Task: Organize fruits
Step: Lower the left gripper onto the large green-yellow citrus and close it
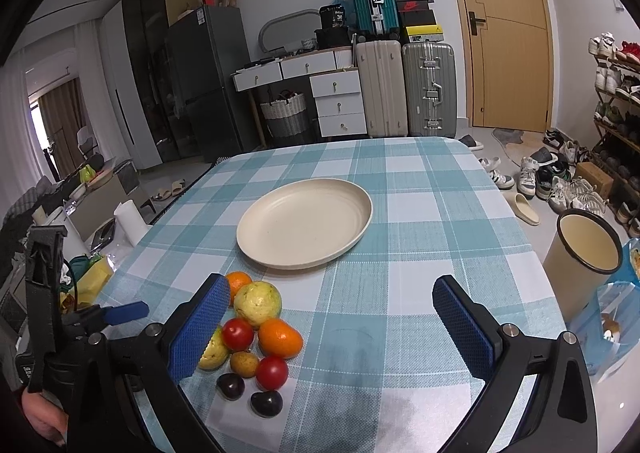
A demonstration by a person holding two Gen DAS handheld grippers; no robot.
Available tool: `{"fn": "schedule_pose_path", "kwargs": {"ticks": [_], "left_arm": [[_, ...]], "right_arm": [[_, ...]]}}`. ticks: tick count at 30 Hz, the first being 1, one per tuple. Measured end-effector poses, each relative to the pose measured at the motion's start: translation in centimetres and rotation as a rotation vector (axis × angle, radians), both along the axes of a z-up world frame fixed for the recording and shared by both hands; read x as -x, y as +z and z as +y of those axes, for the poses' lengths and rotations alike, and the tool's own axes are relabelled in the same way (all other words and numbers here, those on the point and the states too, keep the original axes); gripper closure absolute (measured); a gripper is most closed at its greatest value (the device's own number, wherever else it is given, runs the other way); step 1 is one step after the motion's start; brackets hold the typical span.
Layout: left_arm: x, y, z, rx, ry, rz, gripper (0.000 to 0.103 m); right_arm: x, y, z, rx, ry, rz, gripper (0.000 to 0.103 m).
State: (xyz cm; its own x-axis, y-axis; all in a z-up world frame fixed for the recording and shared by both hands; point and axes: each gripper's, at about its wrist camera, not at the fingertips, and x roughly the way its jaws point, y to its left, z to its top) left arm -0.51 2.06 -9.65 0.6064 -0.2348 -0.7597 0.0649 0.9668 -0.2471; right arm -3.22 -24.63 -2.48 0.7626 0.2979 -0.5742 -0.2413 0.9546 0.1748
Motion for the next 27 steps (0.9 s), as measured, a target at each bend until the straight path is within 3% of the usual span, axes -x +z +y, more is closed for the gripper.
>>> {"fn": "schedule_pose_path", "kwargs": {"ticks": [7, 16, 23, 27], "left_arm": [[-0.6, -1.3, -0.1, 0.061, -0.03, 0.045, 0.021], [-1.2, -2.1, -0.4, 0.144, -0.1, 0.09, 0.058], [-1.4, -2.3, 0.0, 0.201, -0.108, 0.093, 0.061], [-1.3, -2.0, 0.3, 0.194, -0.11, 0.09, 0.063]], "right_arm": [[-0.2, -0.1, -0.1, -0.003, -0.001, 0.008, 0.0], [-0.2, -0.3, -0.2, -0.002, -0.002, 0.013, 0.0], [-0.4, -0.4, -0.4, -0.002, -0.002, 0.019, 0.0], [-0.5, -0.5, -0.4, 0.001, -0.003, 0.022, 0.0]]}}
